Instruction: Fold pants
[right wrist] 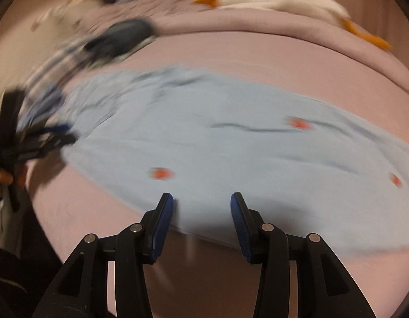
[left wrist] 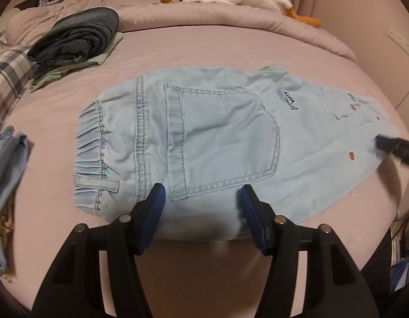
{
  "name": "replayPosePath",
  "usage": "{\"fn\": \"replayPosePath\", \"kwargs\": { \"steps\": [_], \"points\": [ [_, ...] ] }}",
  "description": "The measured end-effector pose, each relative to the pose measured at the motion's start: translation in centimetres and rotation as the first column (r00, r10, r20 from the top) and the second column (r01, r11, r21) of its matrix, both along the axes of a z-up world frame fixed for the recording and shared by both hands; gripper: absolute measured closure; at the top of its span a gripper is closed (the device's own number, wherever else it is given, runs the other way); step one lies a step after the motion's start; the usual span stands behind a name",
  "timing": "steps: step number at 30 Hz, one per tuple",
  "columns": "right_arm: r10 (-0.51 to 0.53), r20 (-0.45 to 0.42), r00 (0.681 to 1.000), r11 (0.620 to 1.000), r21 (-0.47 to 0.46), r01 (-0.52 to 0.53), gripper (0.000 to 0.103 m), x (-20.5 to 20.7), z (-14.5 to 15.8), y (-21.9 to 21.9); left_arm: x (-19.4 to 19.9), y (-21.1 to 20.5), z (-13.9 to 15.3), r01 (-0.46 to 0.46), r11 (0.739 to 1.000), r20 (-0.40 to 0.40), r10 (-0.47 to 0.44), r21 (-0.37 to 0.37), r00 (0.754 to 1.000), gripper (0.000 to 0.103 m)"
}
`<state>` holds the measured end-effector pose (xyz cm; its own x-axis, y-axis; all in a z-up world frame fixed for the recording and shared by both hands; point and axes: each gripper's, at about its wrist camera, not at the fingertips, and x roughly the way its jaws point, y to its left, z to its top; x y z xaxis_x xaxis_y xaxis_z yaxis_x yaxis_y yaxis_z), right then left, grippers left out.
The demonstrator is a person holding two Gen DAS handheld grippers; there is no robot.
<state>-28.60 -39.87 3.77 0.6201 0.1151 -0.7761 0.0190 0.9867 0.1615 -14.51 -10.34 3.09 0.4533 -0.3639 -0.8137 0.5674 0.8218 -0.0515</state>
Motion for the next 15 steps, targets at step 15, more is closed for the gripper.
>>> {"fn": "replayPosePath", "kwargs": {
  "steps": [15],
  "points": [
    [-0.389,-0.034,0.921,0.920,-0.076,0.385,0.058,1.6,1.5,-21.1,-3.0,-22.4,0.5,0.416,0.909,-0.018,-0.416,0.004,0.909,0.042]
  ]
}}
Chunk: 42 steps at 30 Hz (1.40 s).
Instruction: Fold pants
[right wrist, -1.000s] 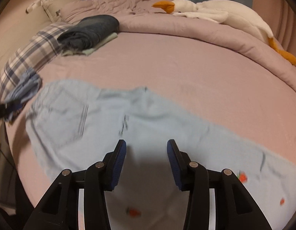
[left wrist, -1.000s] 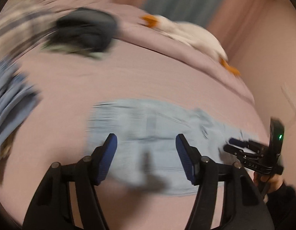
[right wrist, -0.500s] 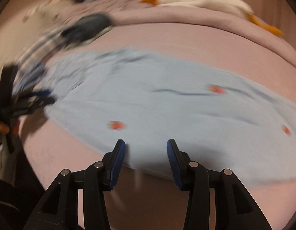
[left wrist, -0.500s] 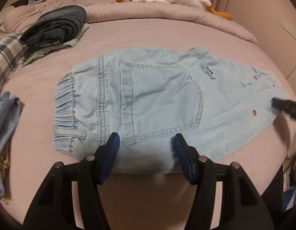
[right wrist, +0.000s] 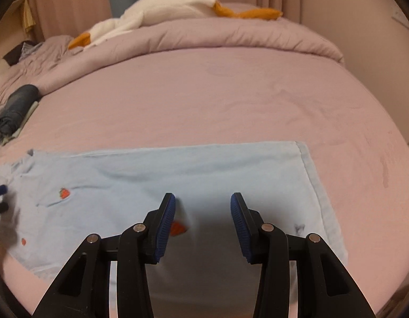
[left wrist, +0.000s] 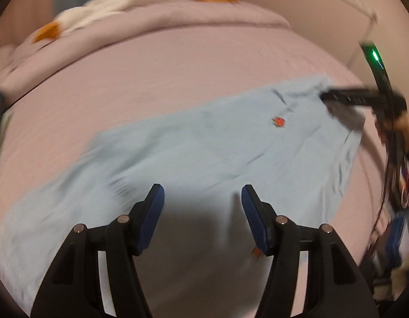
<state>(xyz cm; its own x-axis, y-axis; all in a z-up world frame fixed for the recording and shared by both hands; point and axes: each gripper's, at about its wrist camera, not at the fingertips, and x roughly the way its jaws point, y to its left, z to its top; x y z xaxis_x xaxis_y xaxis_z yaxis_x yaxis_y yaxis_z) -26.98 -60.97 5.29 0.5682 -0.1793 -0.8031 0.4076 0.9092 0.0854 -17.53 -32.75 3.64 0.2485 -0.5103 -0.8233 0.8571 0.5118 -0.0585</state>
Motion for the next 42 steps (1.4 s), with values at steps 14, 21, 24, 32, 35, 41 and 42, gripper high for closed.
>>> {"fn": "replayPosePath", "kwargs": {
  "steps": [14,21,24,32,35,41,42],
  "points": [
    [-0.093,0.030,0.995,0.995,-0.040,0.094,0.058,5.3,-0.6,-3.7,7.3,-7.2,-1.2,-0.187,0.982,0.008,0.187,0.023,0.982,0.023],
    [0.028,0.161,0.987,0.999,0.032,-0.033,0.058,-3.6,1.3,1.9,6.6,-6.4,-1.6,-0.179,0.983,0.070,0.176,0.043,0.982,0.023],
    [0.067,0.078,0.995,0.998,-0.022,-0.066,0.058,-6.0,-1.2,2.6,6.7,-6.5,-1.5,-0.200,0.978,0.065,0.197,0.055,0.978,0.023],
    [-0.307,0.081,0.948,0.951,-0.012,0.309,0.082,-9.9,-1.9,-9.1,2.6,-5.6,2.6,-0.152,0.988,0.089,0.155,-0.034,0.984,0.027],
    [-0.368,0.176,0.913,0.930,0.075,0.360,0.075,-12.2,0.0,-10.0,-0.4,-4.7,3.3,-0.081,0.993,0.013,0.083,-0.086,0.996,0.027],
    [-0.418,0.250,0.874,0.874,0.372,0.311,0.066,-18.0,-1.6,-7.7,-4.4,-5.8,1.5,0.001,0.998,-0.077,-0.006,-0.065,0.997,0.027],
    [-0.421,0.258,0.869,0.863,0.409,0.296,0.066,-18.7,-2.2,-7.1,-4.7,-6.3,1.0,0.012,0.999,-0.072,-0.015,-0.046,0.997,0.027]
  ]
}}
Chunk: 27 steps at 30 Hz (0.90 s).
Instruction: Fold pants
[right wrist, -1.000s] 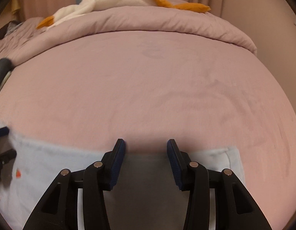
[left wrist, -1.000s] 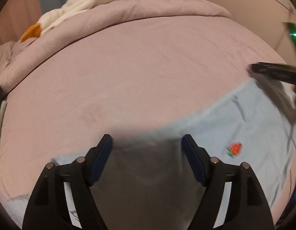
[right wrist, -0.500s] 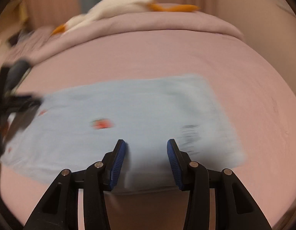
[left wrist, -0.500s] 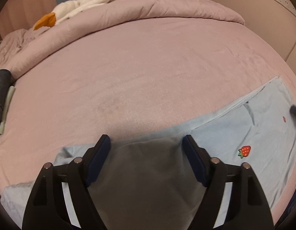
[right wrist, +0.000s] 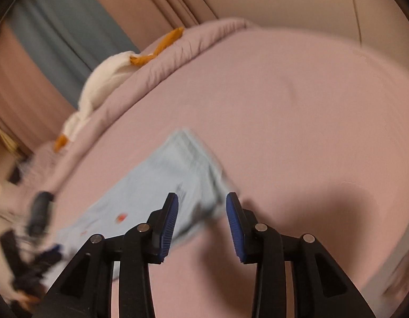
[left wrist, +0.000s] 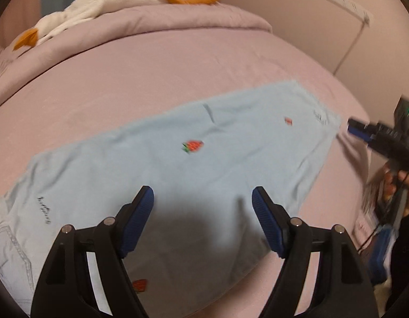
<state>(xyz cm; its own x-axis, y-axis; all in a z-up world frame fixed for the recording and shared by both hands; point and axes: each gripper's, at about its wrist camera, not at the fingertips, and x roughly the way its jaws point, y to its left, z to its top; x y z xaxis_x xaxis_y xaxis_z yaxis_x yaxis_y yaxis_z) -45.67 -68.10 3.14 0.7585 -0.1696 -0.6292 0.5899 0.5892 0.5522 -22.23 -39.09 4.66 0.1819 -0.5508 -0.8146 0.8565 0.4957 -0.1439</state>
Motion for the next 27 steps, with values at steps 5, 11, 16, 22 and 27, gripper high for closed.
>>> {"fn": "replayPosePath", "kwargs": {
  "steps": [5,11,16,22,27],
  "points": [
    [0.030,0.066,0.997,1.000,0.002,-0.030,0.066,0.7,0.2,1.5,-0.2,-1.0,-1.5,-0.003,0.999,-0.024,0.004,0.041,1.000,0.027],
    [0.015,0.059,0.998,0.997,0.078,-0.019,0.066,1.5,-1.3,0.4,0.2,-0.8,-1.9,-0.023,0.999,-0.051,0.025,0.045,0.998,0.027],
    [-0.005,0.152,0.988,0.989,0.148,-0.017,0.066,1.2,-1.6,0.2,0.4,-0.8,-1.9,-0.026,0.999,-0.053,0.029,0.047,0.998,0.027],
    [-0.017,0.065,0.998,0.986,0.167,0.005,0.094,2.7,-2.3,-0.9,1.2,-0.1,-1.5,-0.057,0.998,-0.064,0.058,0.024,0.996,0.027],
    [-0.015,0.094,0.995,1.000,0.025,0.012,0.096,1.9,0.8,0.0,2.2,0.1,-1.9,-0.080,0.996,-0.070,0.082,0.032,0.994,0.027]
  ]
}}
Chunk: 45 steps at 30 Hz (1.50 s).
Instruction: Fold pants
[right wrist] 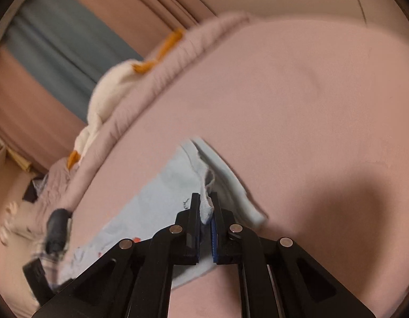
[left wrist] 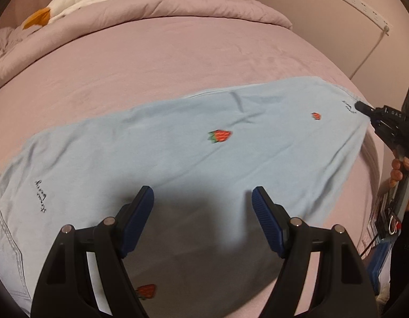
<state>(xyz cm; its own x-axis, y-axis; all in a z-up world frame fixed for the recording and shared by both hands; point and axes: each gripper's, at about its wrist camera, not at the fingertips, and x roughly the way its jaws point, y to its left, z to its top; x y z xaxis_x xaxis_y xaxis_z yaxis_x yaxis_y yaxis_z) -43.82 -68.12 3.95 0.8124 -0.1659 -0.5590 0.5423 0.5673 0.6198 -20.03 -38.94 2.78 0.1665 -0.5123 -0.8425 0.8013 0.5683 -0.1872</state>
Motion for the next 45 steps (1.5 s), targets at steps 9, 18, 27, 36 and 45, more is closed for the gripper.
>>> {"fn": "replayPosePath", "kwargs": {
  "steps": [9,18,27,36,45],
  "points": [
    [-0.054,-0.073,0.996,0.995,0.077,0.059,0.096,-0.2,-3.4,-1.5,0.1,0.2,0.1,0.017,1.000,0.017,-0.017,0.009,1.000,0.026],
    [0.008,-0.153,0.988,0.955,-0.291,-0.053,0.058,0.9,2.9,3.7,0.8,0.7,-1.1,-0.003,0.999,0.090,-0.002,0.054,0.996,0.022],
    [0.182,-0.326,0.928,0.924,-0.267,-0.275,0.058,5.8,0.4,4.6,3.3,-2.2,-0.4,0.016,0.997,0.129,-0.026,0.075,0.991,0.022],
    [0.185,-0.448,0.875,0.947,-0.156,-0.280,0.099,15.0,-1.1,-2.6,6.0,-5.1,-1.4,0.041,0.994,0.113,-0.052,0.099,0.992,0.019],
    [0.141,-0.322,0.936,0.962,-0.180,-0.207,0.103,12.9,0.7,-2.6,6.3,-5.6,-1.4,0.023,0.996,0.116,-0.033,0.091,0.993,0.015]
  ]
}}
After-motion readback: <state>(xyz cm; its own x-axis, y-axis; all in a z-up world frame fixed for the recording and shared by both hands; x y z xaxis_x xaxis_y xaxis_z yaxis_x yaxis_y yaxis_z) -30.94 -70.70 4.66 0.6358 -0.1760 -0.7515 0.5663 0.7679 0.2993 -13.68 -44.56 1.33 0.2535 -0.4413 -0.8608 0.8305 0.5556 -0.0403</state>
